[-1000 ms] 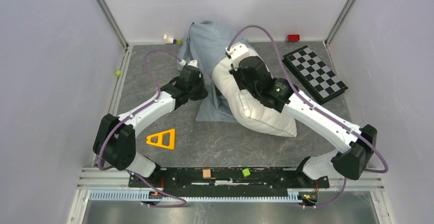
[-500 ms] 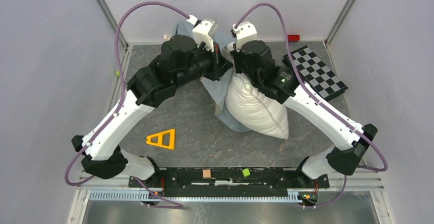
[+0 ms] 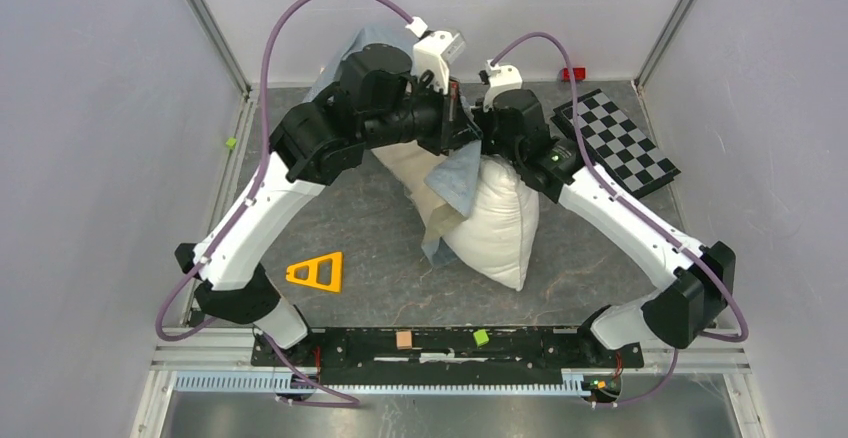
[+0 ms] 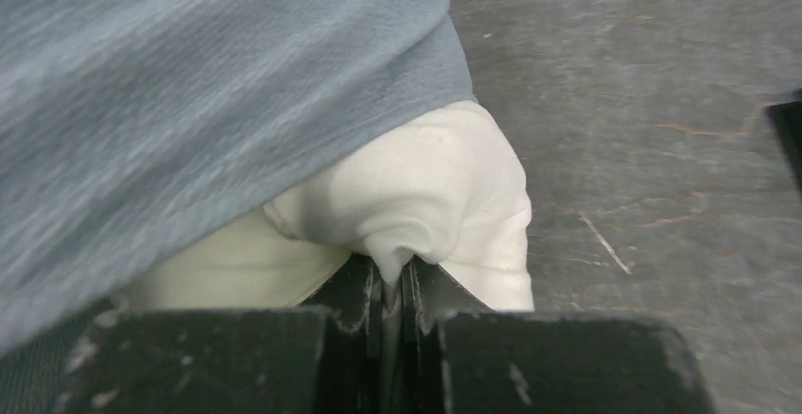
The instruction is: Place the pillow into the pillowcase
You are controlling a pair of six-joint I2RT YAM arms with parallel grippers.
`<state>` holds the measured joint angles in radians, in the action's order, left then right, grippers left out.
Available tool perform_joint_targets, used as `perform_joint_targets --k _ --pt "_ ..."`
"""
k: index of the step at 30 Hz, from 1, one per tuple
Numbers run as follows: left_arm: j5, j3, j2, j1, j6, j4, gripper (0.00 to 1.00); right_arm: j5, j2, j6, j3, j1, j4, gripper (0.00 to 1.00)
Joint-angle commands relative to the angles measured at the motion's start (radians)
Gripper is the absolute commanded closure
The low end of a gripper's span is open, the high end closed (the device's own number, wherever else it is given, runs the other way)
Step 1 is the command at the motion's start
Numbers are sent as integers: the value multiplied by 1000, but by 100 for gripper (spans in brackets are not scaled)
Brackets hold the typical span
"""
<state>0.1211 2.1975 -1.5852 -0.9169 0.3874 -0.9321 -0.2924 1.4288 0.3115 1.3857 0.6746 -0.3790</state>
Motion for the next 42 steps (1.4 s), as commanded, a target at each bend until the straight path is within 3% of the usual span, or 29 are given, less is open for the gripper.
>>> perform_joint_targets --k 1,4,8,15,16,19,21,25,26,31,33,37,42 --pt "179 164 16 -141 -10 153 97 236 77 62 -54 -93 189 100" --pt "137 212 -15 -183 -38 121 97 319 115 69 -72 -115 223 100" --pt "6 193 -61 -158 -106 70 97 332 122 105 -131 -150 258 100" --pt "109 143 -162 89 -18 118 97 313 161 111 -165 -240 265 98" --pt "106 133 -171 115 -10 134 98 313 163 91 -154 -250 260 85" --pt "111 68 -184 209 44 171 98 299 124 22 -109 -272 236 33" --pt "104 31 -201 254 62 173 98 253 105 -29 -37 -277 180 18" --pt "84 -33 -249 300 70 195 97 172 81 -96 107 -283 74 4" --pt "90 -32 -274 308 70 191 91 150 73 -106 132 -285 56 2" --pt "70 -124 -273 295 57 209 25 90 27 -139 185 -306 -16 2" --pt "20 -229 -214 259 48 264 9 63 -14 -142 141 -306 -16 2" --pt "-108 -373 -185 171 41 317 1 17 -120 -119 -20 -319 -4 2" --pt "-263 -366 -270 67 29 374 0 -39 -267 -72 -240 -378 29 2"
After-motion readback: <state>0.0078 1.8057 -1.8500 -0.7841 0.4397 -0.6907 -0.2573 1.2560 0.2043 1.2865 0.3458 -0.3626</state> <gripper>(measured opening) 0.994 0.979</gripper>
